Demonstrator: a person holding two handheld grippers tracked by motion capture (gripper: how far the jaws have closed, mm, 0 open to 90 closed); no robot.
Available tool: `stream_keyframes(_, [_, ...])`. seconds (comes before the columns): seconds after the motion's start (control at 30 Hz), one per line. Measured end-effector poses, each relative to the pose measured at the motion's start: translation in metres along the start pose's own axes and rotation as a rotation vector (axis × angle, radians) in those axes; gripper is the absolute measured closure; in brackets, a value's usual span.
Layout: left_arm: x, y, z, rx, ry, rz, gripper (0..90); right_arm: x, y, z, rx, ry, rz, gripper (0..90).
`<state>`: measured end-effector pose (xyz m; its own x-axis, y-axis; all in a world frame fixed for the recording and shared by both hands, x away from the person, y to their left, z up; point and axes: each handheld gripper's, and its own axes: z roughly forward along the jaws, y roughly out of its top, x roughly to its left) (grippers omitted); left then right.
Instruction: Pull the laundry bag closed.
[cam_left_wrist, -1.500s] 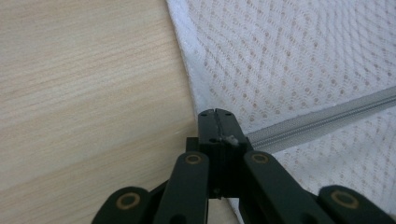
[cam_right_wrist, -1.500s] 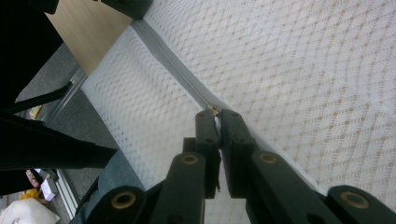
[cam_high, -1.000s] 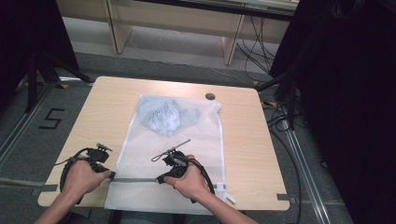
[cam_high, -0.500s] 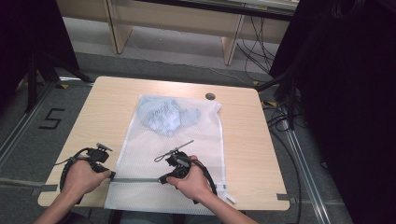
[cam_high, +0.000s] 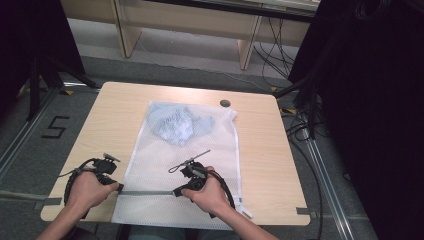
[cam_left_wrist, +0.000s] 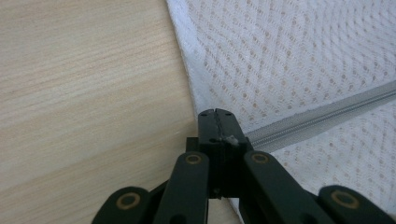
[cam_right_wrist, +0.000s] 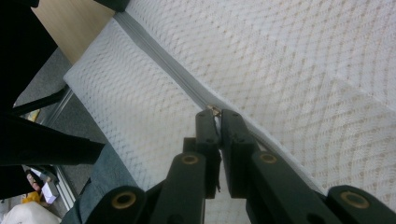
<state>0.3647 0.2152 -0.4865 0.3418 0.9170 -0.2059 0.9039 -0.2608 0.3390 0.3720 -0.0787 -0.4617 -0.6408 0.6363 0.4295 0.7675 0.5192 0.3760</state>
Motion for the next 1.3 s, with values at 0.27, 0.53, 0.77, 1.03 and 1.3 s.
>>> stream_keyframes(0.27, [0.0,0.0,0.0,-0.001,0.001,0.0,89.9,-0.005,-0.003,-0.002,0.003,-0.028,-0.007,87.1])
stream_keyframes(0.53, [0.0,0.0,0.0,0.0,0.001,0.001,89.9,-0.008,-0.005,-0.003,0.004,-0.026,-0.006,87.1])
stream_keyframes(0.77, [0.0,0.0,0.0,0.0,0.001,0.0,89.9,-0.007,-0.006,-0.005,-0.018,-0.039,0.01,87.1])
stream_keyframes(1.03, [0.0,0.0,0.0,0.001,0.001,0.001,89.9,-0.009,-0.007,-0.007,-0.014,-0.013,0.02,87.1])
stream_keyframes(1.3, [-0.001,0.0,0.0,0.0,0.002,0.001,89.9,-0.012,-0.009,-0.009,-0.016,-0.021,0.02,87.1])
